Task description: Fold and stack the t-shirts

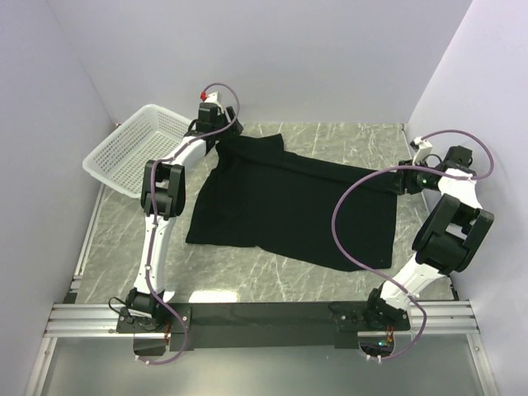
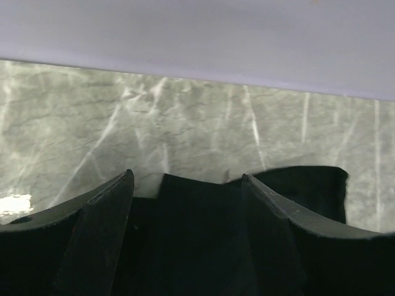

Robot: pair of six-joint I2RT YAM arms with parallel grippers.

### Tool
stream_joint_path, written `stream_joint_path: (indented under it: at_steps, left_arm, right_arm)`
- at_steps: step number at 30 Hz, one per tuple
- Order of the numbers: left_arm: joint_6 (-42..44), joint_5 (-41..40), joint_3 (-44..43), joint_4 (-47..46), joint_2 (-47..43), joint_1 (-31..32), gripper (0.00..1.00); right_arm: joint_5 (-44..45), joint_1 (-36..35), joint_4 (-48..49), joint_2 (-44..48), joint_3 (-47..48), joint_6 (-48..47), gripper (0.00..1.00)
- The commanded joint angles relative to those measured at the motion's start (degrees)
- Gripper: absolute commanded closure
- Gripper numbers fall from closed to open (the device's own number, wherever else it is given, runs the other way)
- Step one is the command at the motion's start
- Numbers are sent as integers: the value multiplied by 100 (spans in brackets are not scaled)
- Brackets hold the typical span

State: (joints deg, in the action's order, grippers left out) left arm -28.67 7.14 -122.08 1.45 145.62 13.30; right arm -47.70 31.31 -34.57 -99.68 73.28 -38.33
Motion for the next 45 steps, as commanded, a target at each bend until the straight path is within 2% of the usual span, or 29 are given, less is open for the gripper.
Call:
stream_joint_path:
  at_steps: [1,7,13,19,23,27,30,37,45]
  left_arm:
    - [-52,-388,-255,-163,-87,-3,26]
    - [98,-520,-167,74,-51,23,34]
    - [194,-265,-176,118,-95,24,43]
    - [440,-537,-202,469,-192,24,38]
    - [572,-547,-132,584,-227,24,41]
    - [590,-406,-96,505,-262,32,53]
    - [678,-397,-149,374,-298,59,71]
    - [976,-327,70,-31,-578,103,99]
    - [1390,-520,483,-260,-1018,111,95]
  right_arm:
    - [-55,-151,-112,71,222,132,43]
    - [-108,-213,-76,71,257,273,43]
    - [-99,-213,-77,98,301,343,43]
    - [-143,-204,-33,142,284,457,43]
    - [-213,-204,3,133,284,528,43]
    - [-231,-204,-15,150,293,554,43]
    - [-239,-213,3,212,231,563,43]
    - [-239,-204,-6,308,91,528,43]
    - [-266,-204,-41,335,29,502,43]
